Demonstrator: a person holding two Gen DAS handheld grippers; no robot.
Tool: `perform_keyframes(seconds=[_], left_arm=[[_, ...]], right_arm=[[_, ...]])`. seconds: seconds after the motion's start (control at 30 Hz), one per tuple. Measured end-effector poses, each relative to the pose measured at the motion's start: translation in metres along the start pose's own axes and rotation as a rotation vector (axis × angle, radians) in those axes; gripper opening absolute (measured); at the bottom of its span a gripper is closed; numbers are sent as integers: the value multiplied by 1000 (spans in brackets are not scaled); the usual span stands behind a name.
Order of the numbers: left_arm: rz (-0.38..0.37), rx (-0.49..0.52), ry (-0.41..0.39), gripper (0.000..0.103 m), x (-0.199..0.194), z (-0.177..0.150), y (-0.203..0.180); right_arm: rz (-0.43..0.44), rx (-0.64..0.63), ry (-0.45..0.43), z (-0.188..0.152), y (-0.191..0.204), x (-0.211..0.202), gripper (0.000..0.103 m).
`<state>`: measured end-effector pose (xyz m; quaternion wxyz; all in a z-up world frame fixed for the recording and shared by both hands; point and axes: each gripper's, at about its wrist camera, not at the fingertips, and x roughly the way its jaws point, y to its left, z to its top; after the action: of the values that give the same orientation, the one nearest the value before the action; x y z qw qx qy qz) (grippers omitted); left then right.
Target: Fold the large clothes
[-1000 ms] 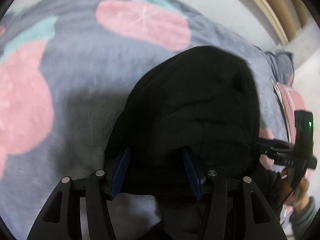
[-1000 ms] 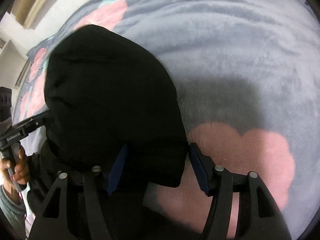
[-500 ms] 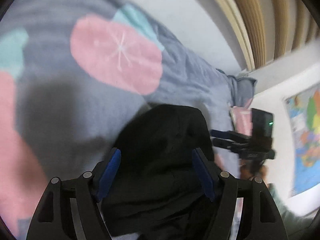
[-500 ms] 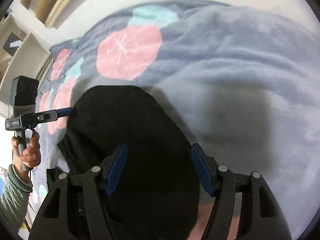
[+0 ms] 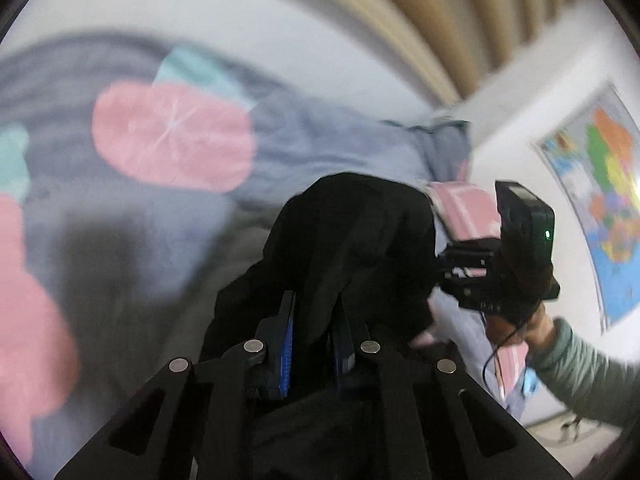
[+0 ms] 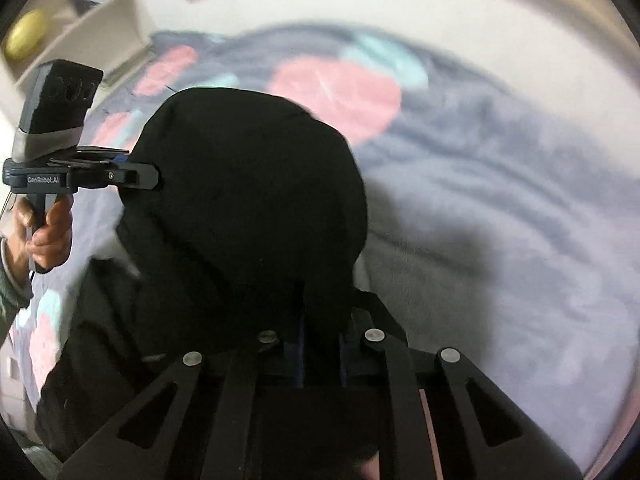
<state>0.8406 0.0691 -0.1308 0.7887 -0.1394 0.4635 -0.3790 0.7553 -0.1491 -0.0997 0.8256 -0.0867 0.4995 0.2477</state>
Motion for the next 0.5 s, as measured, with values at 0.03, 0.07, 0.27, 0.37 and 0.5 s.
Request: perform_keyframes(seconds=[0.03, 0.07, 0.27, 0.37, 0.5], left_arm=[[2, 23, -8, 15, -14, -6, -11], [13, 60, -18, 15, -32, -17, -29], [88, 176, -6, 15, -102, -87, -105], [108, 183, 29, 15, -121, -133, -134], [237, 195, 121, 17, -113, -201, -157]], right_arm=[[-10, -14, -35, -8, 13, -22, 15], [-29, -32, -62, -17, 28, -41, 15], [-121, -120, -134, -93, 107, -127, 15], [-191, -164, -130, -141, 148, -150, 15], [-192, -150, -29, -206, 185, -132, 15]])
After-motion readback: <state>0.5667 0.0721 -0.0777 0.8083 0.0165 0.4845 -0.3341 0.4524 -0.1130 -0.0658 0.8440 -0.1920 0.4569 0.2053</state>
